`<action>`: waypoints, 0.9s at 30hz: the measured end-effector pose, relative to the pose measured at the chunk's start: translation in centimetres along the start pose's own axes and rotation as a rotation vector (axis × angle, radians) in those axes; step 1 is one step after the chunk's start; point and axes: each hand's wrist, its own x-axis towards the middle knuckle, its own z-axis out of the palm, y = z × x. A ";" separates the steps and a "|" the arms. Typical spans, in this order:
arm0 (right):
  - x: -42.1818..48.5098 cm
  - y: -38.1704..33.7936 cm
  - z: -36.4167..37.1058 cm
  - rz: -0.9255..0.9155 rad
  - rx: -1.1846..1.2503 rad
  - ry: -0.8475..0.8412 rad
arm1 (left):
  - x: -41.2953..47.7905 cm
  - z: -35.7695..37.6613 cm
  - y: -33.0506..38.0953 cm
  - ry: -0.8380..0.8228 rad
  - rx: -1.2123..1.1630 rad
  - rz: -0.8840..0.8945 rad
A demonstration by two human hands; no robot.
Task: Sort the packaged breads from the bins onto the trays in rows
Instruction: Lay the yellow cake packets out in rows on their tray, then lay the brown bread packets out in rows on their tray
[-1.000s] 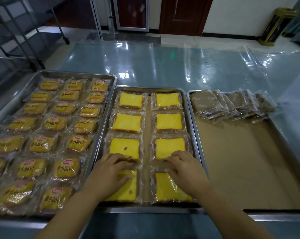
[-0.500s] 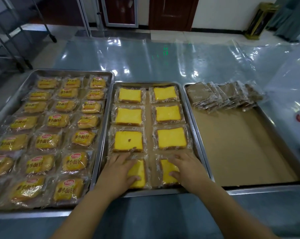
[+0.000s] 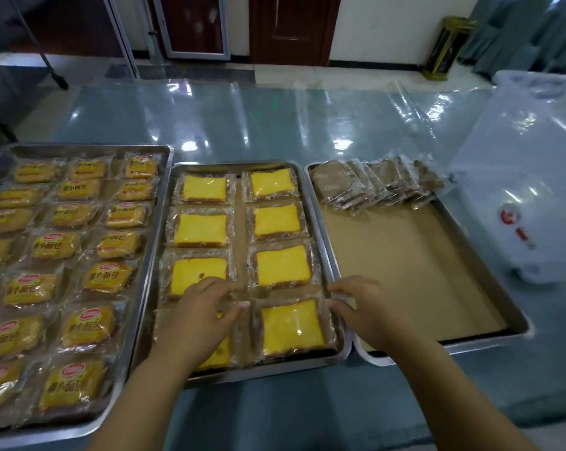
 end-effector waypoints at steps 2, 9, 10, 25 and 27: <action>0.5 2.3 -1.1 0.008 -0.020 0.010 | 0.9 1.2 1.5 0.013 -0.026 -0.032; 4.6 10.7 -5.5 0.004 -0.087 0.028 | 5.4 6.8 7.4 0.053 -0.027 -0.126; 5.4 11.8 -6.2 0.009 -0.114 0.034 | 6.4 7.6 8.3 0.057 -0.014 -0.126; 20.4 16.6 -10.5 0.007 -0.117 0.089 | 23.7 14.1 13.6 -0.010 0.183 0.016; 22.1 16.3 -10.2 -0.001 -0.114 0.074 | 25.8 14.8 13.5 -0.005 0.205 0.022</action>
